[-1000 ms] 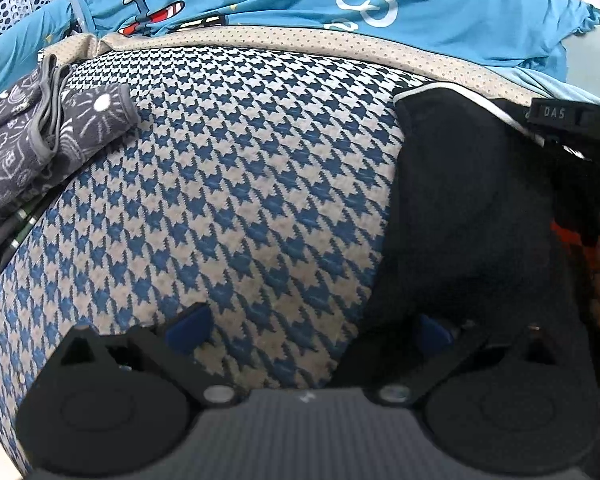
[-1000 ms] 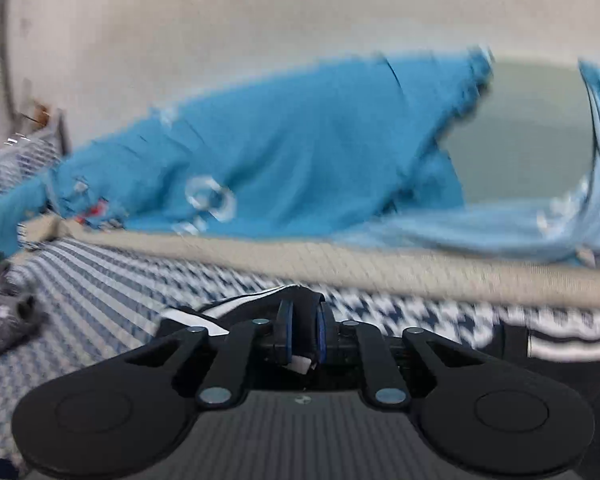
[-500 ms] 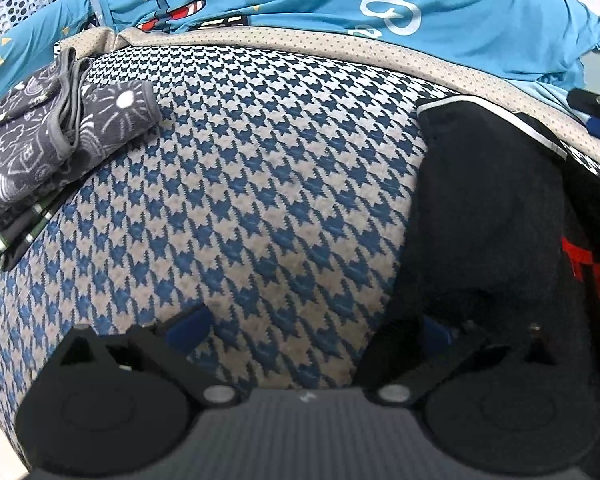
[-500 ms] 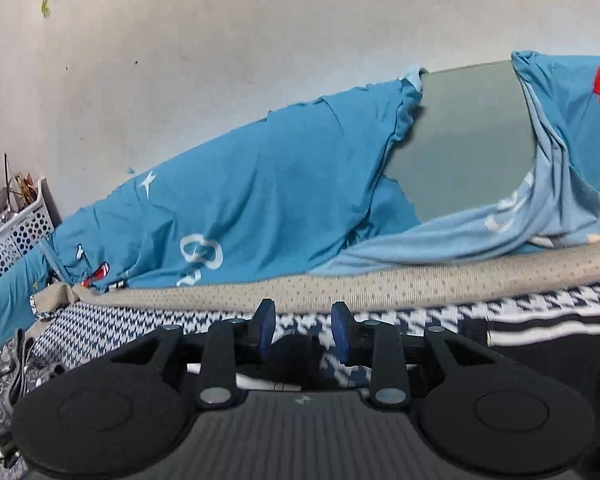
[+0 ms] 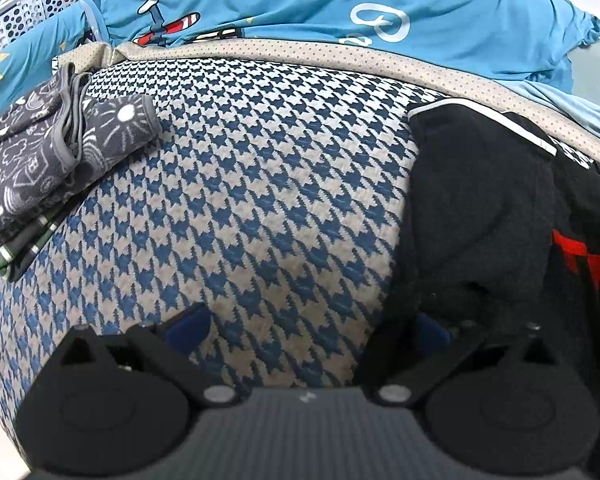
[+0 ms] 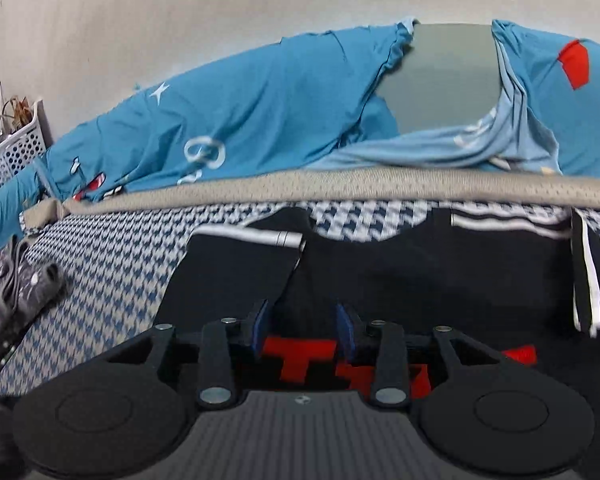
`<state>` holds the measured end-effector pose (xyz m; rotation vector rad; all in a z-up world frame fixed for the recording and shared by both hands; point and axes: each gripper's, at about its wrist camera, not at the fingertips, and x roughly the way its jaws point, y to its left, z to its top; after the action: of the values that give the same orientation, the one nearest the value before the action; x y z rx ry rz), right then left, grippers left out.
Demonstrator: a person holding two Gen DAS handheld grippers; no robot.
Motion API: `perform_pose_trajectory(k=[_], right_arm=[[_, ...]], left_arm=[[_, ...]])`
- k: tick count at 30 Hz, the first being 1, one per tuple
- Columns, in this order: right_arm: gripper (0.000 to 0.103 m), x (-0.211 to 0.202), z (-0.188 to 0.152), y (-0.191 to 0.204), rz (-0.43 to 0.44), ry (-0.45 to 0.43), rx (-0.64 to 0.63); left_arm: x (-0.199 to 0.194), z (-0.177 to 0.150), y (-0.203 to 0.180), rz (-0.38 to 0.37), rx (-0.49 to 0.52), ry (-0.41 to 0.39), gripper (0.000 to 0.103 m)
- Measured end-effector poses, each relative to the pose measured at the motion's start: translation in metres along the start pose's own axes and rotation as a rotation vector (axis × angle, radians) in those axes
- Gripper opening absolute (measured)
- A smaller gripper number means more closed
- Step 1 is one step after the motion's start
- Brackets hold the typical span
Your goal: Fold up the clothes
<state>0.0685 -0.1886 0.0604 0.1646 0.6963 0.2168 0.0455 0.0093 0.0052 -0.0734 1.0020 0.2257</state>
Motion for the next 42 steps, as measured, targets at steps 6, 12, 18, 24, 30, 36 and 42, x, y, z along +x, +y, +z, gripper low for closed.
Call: perform_pose_trajectory(k=[6,12,18,24,30,36,42], right_arm=[[0.042,-0.017,-0.013,0.009,0.007,0.019,0.025],[0.043,-0.031,-0.025,0.022,0.015,0.033,0.007],[0.043,-0.037,-0.037,0.023,0.037,0.057,0.042],[0.043,-0.037,-0.047,0.028,0.036,0.086,0.041],[0.043,-0.033,-0.049,0.034,0.053,0.096,0.036],[0.043,-0.027,-0.050,0.039,0.062,0.107,0.045],[0.044,-0.021,-0.052,0.045,0.071,0.120,0.049]], left_arm=[[-0.003,-0.002,-0.001,-0.002,0.012,-0.012,0.103],[-0.007,-0.003,0.004,-0.003,0.023,-0.026,0.103],[-0.009,-0.004,0.011,-0.006,0.023,-0.035,0.103],[-0.011,-0.007,0.016,-0.004,0.041,-0.046,0.103],[-0.009,-0.007,0.026,0.001,0.033,-0.042,0.103],[-0.006,-0.007,0.035,0.005,0.033,-0.032,0.103],[-0.007,-0.006,0.044,0.004,0.020,-0.036,0.103]])
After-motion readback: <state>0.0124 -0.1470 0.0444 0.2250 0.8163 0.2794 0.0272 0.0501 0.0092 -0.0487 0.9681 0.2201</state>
